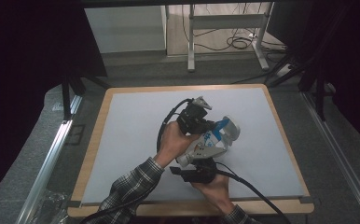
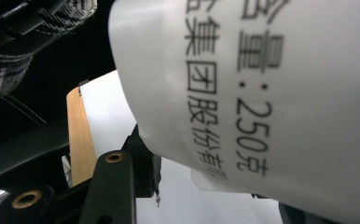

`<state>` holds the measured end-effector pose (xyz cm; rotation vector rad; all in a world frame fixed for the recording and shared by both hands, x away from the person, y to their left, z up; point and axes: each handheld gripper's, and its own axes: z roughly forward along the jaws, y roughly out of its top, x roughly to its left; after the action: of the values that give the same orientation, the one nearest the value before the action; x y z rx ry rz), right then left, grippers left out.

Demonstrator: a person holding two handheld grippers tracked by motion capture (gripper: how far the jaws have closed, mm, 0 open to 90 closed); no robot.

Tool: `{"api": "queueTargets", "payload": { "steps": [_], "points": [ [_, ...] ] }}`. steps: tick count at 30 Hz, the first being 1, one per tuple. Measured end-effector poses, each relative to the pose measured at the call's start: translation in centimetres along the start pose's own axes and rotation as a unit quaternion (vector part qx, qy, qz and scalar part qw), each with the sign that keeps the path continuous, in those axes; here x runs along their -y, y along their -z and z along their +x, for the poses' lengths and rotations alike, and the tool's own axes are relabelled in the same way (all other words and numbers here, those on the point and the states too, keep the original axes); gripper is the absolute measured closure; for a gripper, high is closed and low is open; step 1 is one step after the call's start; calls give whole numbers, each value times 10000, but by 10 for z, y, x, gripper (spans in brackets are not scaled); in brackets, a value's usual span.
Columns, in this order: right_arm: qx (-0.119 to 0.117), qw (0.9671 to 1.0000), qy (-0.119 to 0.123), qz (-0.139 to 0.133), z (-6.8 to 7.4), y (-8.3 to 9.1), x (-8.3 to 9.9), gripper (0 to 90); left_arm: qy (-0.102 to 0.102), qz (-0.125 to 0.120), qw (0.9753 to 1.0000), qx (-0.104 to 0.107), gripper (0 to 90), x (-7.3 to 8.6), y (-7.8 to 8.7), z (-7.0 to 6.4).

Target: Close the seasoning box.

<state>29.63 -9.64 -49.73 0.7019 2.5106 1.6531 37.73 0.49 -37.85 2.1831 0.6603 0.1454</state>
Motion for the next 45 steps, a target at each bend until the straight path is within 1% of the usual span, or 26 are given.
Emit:
{"api": "queueTargets", "payload": {
  "steps": [1,3,10,11,14,21,23,31,39,45],
  "points": [
    [0,10000,-2,-1,0,0,0,541,-30,21,10000,1,885,0,0,0],
    [-1,10000,-7,-13,0,0,0,541,-6,-5,10000,10,885,-1,0,0],
    [3,10000,-8,-18,-1,-1,0,541,-8,-11,10000,14,884,-1,0,-1],
    [6,10000,-4,-19,-1,-1,0,541,-37,21,10000,13,884,-1,0,-1],
    [16,10000,2,-9,-1,-1,0,541,-12,-4,10000,18,884,-1,0,-2],
    [32,10000,9,-13,-2,-1,0,541,-62,8,10000,-12,883,-2,0,-2],
    [22,10000,-1,-15,-2,-2,0,542,-82,24,10000,-38,882,-2,0,-3],
    [-13,10000,-34,-35,-2,-1,-1,542,-82,31,10000,-35,883,-3,0,-4],
    [-20,10000,9,-33,-1,-2,-1,541,-78,59,9999,-30,884,-4,0,-3],
    [25,10000,81,-5,1,-2,-2,541,-78,72,9999,-28,884,-4,0,-3]
  ]
}}
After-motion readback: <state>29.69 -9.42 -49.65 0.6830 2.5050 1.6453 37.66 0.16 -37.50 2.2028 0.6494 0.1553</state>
